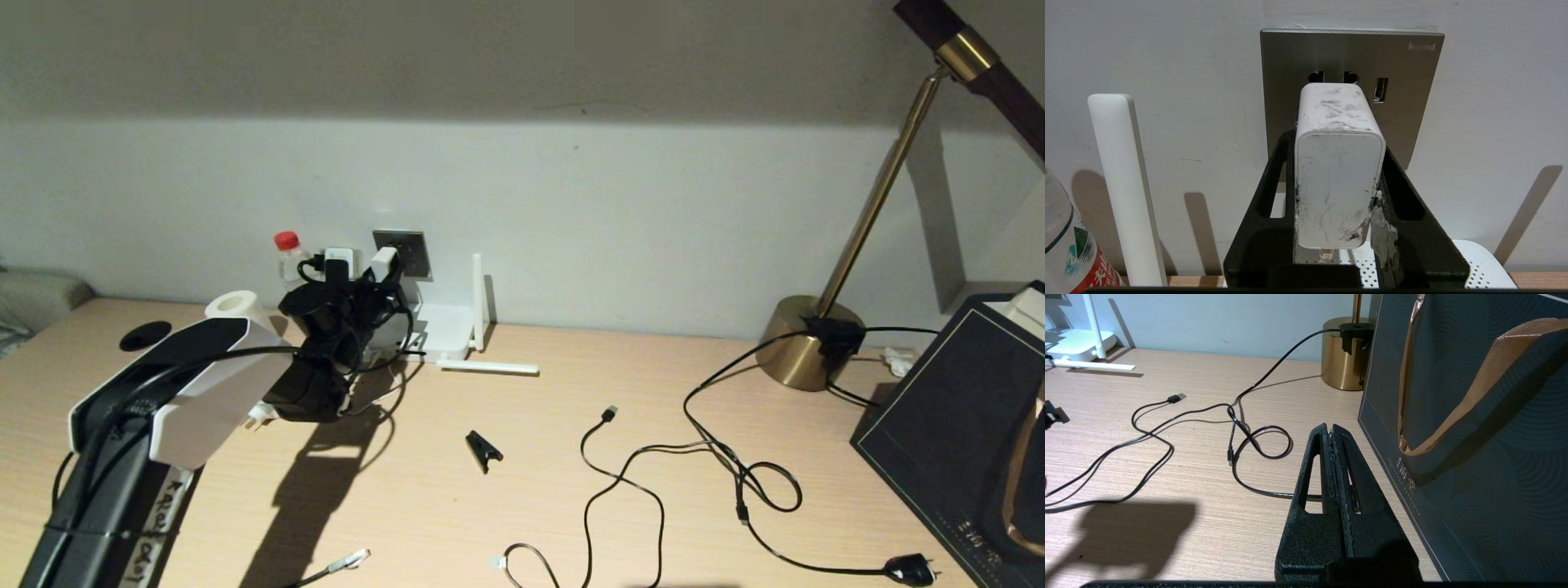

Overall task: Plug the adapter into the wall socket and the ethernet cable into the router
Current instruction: Plug plug into socket

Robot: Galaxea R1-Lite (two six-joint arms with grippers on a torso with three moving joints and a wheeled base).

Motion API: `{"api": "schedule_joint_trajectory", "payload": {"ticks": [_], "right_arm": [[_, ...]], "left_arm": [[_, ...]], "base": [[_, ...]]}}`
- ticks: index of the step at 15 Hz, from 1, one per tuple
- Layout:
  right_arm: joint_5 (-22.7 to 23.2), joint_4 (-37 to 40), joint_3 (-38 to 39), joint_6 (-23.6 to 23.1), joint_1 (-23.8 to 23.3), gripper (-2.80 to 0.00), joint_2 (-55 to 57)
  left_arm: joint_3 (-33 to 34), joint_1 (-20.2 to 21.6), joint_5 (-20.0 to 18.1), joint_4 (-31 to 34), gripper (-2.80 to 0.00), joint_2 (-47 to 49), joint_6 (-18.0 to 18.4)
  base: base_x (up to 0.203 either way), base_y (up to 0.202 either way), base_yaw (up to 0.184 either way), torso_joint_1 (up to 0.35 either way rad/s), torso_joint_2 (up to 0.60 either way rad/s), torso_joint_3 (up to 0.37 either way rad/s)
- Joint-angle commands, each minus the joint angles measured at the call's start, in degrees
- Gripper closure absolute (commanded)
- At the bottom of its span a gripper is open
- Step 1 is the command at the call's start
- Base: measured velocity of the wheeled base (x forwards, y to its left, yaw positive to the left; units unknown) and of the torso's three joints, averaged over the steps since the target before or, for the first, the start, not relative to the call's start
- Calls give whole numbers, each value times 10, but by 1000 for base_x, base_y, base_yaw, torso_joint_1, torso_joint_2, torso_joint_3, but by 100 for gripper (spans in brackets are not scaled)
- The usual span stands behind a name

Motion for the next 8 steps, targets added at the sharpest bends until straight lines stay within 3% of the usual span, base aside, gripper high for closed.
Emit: {"api": "schedule_joint_trajectory", "payload": {"ticks": [1, 8], "right_arm": [[1, 0, 20, 0, 0, 0, 0], [1, 0, 20, 0, 0, 0, 0]], "left_arm": [[1, 0, 0, -5, 0, 0, 1], [0, -3, 0, -5, 0, -2, 1]], "base": [[0, 0, 0, 0, 0, 0], [0, 0, 0, 0, 0, 0]]}}
